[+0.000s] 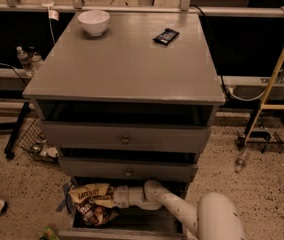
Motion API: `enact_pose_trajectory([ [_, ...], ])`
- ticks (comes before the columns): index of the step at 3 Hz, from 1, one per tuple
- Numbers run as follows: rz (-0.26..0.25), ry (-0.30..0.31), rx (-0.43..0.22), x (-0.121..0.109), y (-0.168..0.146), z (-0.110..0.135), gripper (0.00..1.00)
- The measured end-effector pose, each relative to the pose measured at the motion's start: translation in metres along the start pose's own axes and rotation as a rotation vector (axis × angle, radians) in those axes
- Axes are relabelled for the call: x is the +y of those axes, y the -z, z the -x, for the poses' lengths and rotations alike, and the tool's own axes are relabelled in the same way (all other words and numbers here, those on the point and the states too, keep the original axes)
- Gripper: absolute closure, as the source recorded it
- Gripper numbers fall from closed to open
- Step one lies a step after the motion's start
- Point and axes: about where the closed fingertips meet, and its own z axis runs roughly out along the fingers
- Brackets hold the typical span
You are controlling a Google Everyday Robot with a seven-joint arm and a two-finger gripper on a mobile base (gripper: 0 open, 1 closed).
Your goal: Pick brown chip bag from bottom drawer and place on counter
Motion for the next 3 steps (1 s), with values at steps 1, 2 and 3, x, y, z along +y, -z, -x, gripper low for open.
enact_pose_trajectory([
  [1,-0.025,0.003,-0.019,0.006,0.015,0.003,0.96],
  [2,-0.081,0.007,-0.033,0.012,0.04,0.006,1.0],
  [3,-0.158,0.022,-0.049,0.016,0.072,0.013,1.0],
])
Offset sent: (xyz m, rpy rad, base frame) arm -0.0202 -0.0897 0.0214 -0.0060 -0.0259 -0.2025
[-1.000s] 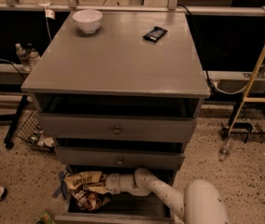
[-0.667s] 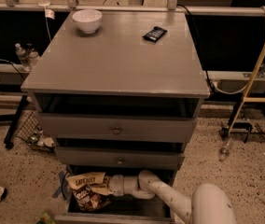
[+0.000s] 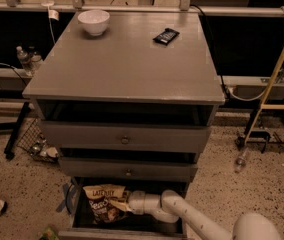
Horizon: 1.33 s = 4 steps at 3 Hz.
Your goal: Pick brown chip bag from bottom drawer and place on counter
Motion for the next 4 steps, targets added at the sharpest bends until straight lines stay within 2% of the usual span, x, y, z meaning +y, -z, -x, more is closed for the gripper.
enact_pose_trajectory([
  [1,-0.044,0.043,-0.057,-0.002,0.036,0.022,1.0],
  [2,-0.042,0.048,-0.054,0.0,0.035,0.024,1.0],
  [3,-0.016,0.115,-0.021,0.019,0.028,0.048,1.0],
  [4,0.027,0.222,0.024,0.046,0.019,0.087,1.0],
])
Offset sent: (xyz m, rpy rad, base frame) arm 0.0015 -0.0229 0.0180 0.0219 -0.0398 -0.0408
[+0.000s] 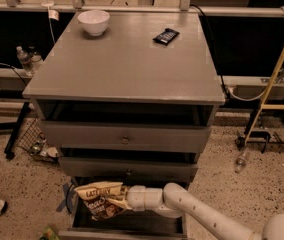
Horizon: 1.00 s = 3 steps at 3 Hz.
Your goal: Pick brown chip bag from bottom drawer and place on counter
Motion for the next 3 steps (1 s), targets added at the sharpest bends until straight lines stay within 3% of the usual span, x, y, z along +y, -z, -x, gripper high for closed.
enact_pose_trajectory([
  [1,0.068,0.115,-0.001,0.016,-0.006,0.065,1.0],
  [2,0.138,0.173,0.015,0.02,-0.017,0.109,1.0],
  [3,0.138,0.173,0.015,0.02,-0.017,0.109,1.0],
])
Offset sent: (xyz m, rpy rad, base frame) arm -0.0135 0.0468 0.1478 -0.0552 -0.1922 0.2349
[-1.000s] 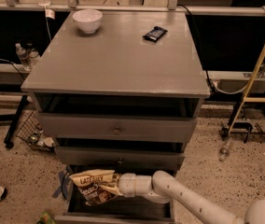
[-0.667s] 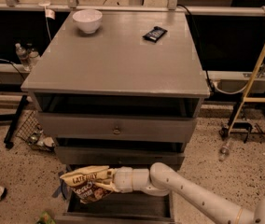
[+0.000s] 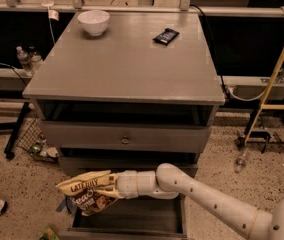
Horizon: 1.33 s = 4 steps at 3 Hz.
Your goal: Pick brown chip bag from bottom drawer and place on counter
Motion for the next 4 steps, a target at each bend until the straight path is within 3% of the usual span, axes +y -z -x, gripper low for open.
enact_pose_trajectory([
  [1,-0.009,0.031,-0.029,-0.003,0.005,0.018,1.0],
  [2,-0.02,0.091,-0.042,-0.006,0.016,0.055,1.0],
  [4,-0.011,0.257,0.011,-0.019,0.038,0.157,1.0],
])
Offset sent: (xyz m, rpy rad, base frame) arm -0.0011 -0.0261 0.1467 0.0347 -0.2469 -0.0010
